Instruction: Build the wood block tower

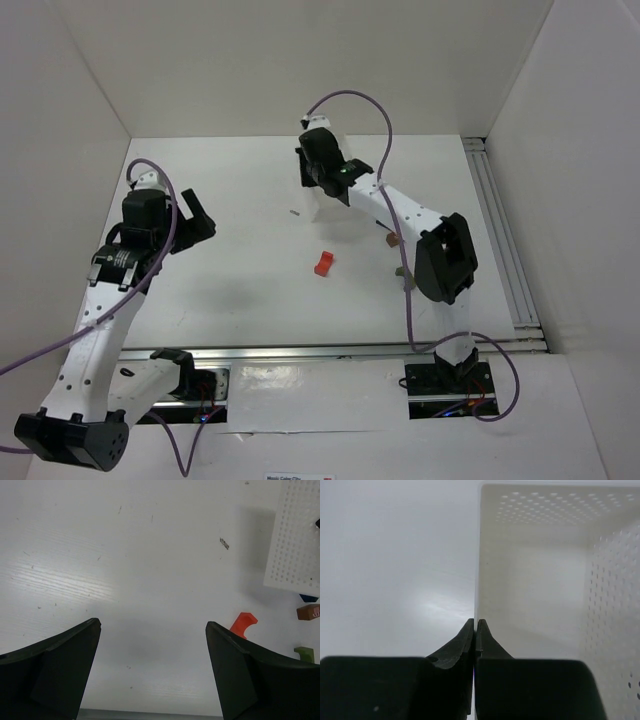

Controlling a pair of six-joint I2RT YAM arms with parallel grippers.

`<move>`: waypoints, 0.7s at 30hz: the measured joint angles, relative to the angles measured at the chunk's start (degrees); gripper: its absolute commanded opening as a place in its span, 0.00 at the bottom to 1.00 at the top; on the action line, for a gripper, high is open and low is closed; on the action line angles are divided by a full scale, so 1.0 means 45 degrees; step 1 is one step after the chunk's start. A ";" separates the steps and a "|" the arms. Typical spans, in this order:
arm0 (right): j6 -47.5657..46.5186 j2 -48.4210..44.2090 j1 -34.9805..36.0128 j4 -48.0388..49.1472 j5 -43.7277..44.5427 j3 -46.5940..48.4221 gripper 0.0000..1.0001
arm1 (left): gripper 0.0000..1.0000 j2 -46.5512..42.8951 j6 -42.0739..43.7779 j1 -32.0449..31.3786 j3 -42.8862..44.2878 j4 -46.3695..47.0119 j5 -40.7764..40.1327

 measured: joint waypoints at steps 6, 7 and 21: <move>-0.1622 0.2623 -0.0729 -0.1404 0.2832 0.2157 0.00 | 0.99 0.0058 0.0000 0.0000 -0.0253 0.0019 -0.0121; -0.1821 0.2885 -0.0811 -0.1447 0.3026 0.2356 0.00 | 0.99 0.0126 0.0000 0.0000 -0.0257 0.0024 -0.0121; -0.2463 0.4799 -0.0107 -0.2123 0.3487 0.5081 0.00 | 0.99 0.0452 -0.0005 0.0000 -0.0568 0.0204 -0.0034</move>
